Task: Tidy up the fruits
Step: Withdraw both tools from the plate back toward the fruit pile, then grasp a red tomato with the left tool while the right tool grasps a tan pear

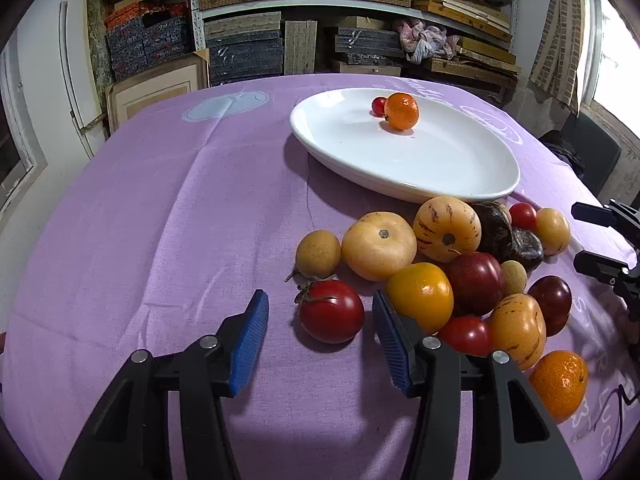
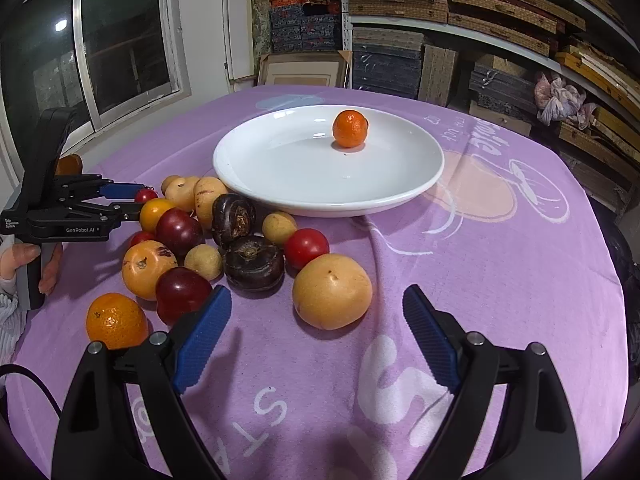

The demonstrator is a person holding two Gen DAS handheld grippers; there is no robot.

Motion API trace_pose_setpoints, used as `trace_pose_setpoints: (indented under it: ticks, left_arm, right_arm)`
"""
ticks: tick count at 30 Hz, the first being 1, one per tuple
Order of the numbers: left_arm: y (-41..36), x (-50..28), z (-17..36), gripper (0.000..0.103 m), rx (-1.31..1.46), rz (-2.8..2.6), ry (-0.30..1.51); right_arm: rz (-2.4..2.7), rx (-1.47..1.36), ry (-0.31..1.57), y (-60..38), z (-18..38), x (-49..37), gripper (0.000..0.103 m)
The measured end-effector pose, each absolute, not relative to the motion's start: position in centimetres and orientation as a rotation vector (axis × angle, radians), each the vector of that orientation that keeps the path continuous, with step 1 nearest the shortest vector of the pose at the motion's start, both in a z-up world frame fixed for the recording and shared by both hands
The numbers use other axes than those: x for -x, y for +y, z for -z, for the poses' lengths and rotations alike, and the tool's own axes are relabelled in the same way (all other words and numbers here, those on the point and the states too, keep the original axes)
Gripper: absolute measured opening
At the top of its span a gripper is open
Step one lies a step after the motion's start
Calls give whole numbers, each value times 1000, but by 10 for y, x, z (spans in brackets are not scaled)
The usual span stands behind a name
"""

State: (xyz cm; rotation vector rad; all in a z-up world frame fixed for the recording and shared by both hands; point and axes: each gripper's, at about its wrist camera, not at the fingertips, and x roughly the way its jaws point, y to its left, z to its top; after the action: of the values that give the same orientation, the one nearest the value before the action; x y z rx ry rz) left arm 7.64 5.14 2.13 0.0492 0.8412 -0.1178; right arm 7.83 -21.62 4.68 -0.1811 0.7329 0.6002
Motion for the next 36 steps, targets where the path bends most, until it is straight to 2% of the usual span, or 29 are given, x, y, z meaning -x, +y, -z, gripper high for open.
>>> trace_pose_setpoints:
  ticks: [5, 8, 11, 13, 14, 35, 36]
  left_arm:
    - [50, -77, -19, 43, -37, 147, 844]
    - [44, -75, -20, 33, -62, 155, 833]
    - [40, -73, -21, 33, -87, 151, 826]
    - [40, -75, -20, 33, -84, 153, 832]
    - [41, -74, -20, 33, -79, 154, 833]
    - [39, -86, -13, 33, -75, 147, 878]
    - [38, -86, -13, 33, -74, 147, 878]
  right_arm:
    - [-605, 189, 736, -213, -46, -77, 85]
    - [-606, 182, 741, -214, -46, -78, 82]
    - [-613, 176, 746, -214, -45, -79, 72]
    - [-621, 176, 752, -214, -45, -80, 59]
    - [-623, 178, 756, -214, -44, -80, 58]
    - [-621, 115, 845, -215, -35, -100, 59]
    - [-622, 109, 848, -214, -35, -102, 56]
